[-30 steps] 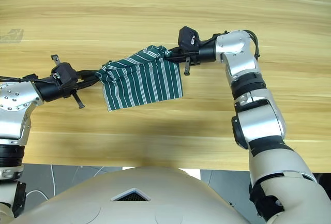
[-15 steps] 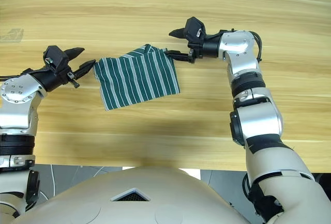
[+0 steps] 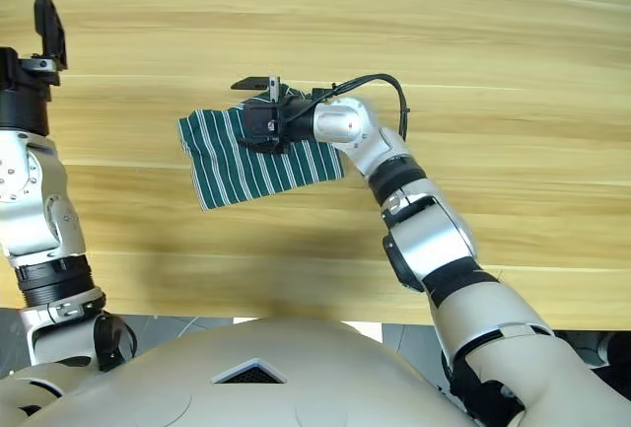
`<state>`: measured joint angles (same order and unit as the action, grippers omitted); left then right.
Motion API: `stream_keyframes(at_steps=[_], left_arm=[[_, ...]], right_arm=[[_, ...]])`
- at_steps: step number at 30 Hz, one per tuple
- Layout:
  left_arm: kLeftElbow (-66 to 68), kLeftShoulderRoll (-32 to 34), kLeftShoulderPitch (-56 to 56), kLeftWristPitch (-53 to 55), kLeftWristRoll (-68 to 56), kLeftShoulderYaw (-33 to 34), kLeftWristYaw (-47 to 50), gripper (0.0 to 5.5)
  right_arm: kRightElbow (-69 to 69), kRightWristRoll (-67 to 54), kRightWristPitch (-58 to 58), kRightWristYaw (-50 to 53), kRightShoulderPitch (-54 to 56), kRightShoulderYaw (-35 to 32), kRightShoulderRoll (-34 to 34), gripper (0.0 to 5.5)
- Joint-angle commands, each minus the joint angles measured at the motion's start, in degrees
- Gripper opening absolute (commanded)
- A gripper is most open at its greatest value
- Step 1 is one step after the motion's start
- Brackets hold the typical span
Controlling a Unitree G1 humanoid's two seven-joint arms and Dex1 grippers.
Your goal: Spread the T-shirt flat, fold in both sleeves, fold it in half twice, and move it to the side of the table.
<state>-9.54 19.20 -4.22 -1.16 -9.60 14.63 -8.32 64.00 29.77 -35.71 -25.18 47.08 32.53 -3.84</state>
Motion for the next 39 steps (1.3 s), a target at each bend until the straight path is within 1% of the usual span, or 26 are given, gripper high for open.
stream_keyframes(at_steps=[1, 4, 6, 11, 12, 14, 15, 16, 17, 18, 20, 23, 25, 26, 30, 33, 35, 36, 39], left_arm=[[-4.1, -2.6, 2.3, 1.6, 1.1, -4.2, -0.2, 3.79], [-4.8, -3.8, 3.7, 1.4, 1.2, -5.3, -0.4, 3.79], [-4.5, -4.5, 4.8, 1.0, 1.3, -5.3, -0.3, 3.79], [-5.0, -4.8, 6.5, 0.7, 0.3, -2.9, 0.4, 3.79], [-5.6, -4.8, 7.1, 0.8, 0.3, -2.2, 0.6, 3.79], [-7.1, -4.9, 8.7, 0.8, 0.5, -1.8, 0.5, 3.79], [-8.0, -5.4, 9.8, 0.8, 1.0, -2.3, 0.6, 3.79], [-8.8, -5.9, 10.7, 0.8, 1.3, -2.8, 0.7, 3.79], [-9.4, -6.5, 11.4, 1.0, 1.5, -3.5, 0.9, 3.79], [-9.8, -7.0, 12.0, 1.0, 1.7, -4.0, 1.1, 3.79], [-10.5, -7.6, 13.2, 1.1, 1.8, -4.3, 1.3, 3.79], [-10.6, -8.6, 14.4, 1.2, 2.3, -5.5, 1.4, 3.79], [-10.5, -9.0, 14.5, 1.3, 2.6, -6.3, 1.2, 3.79], [-10.5, -9.1, 14.6, 1.4, 2.8, -6.6, 1.3, 3.79], [-10.6, -9.8, 15.0, 0.8, 4.6, -9.1, 1.4, 3.79], [-10.5, -10.0, 15.0, 0.5, 5.0, -9.8, 1.2, 3.79], [-11.0, -10.3, 15.2, 0.3, 5.1, -9.9, 1.1, 3.79], [-11.4, -10.5, 15.3, 0.1, 5.1, -10.2, 1.1, 3.79], [-12.7, -11.4, 14.7, -0.1, 4.9, -10.8, 1.4, 3.79]], right_arm=[[9.0, 12.6, 7.1, 11.6, 4.7, 9.4, 2.1, 4.08], [12.7, 18.5, 13.7, 19.7, 6.2, 14.1, -0.5, 4.08], [14.0, 19.6, 16.7, 22.3, 6.2, 14.8, -4.1, 4.08], [14.1, 15.3, 16.2, 24.7, 4.5, 9.6, -15.1, 4.08], [14.1, 13.7, 16.1, 25.3, 3.8, 7.5, -18.2, 4.08], [13.8, 8.5, 16.4, 26.6, 1.3, 1.2, -24.2, 4.08], [13.9, 4.1, 16.8, 26.9, -1.2, -3.6, -27.3, 4.08], [13.8, 0.7, 17.0, 26.8, -3.3, -7.3, -29.2, 4.08], [14.0, -4.2, 17.7, 25.5, -6.0, -12.4, -30.3, 4.08], [14.0, -8.1, 18.4, 24.3, -8.1, -16.4, -30.9, 4.08], [13.9, -13.4, 20.6, 23.1, -11.6, -22.0, -30.9, 4.08], [14.1, -25.5, 26.6, 24.7, -16.7, -35.0, -30.2, 4.08], [13.5, -30.7, 27.9, 26.0, -19.0, -40.8, -30.4, 4.08], [12.9, -31.9, 27.7, 26.4, -19.9, -42.4, -30.8, 4.08], [9.6, -31.3, 24.0, 28.1, -21.8, -43.3, -31.8, 4.08], [3.8, -33.2, 20.1, 30.1, -22.1, -46.1, -32.1, 4.08], [-6.0, -33.1, 16.1, 33.3, -22.8, -47.6, -31.9, 4.08], [-13.4, -32.6, 14.6, 35.0, -23.7, -48.1, -31.3, 4.08], [-35.3, -31.6, 15.5, 38.2, -26.8, -48.3, -27.5, 4.08]])
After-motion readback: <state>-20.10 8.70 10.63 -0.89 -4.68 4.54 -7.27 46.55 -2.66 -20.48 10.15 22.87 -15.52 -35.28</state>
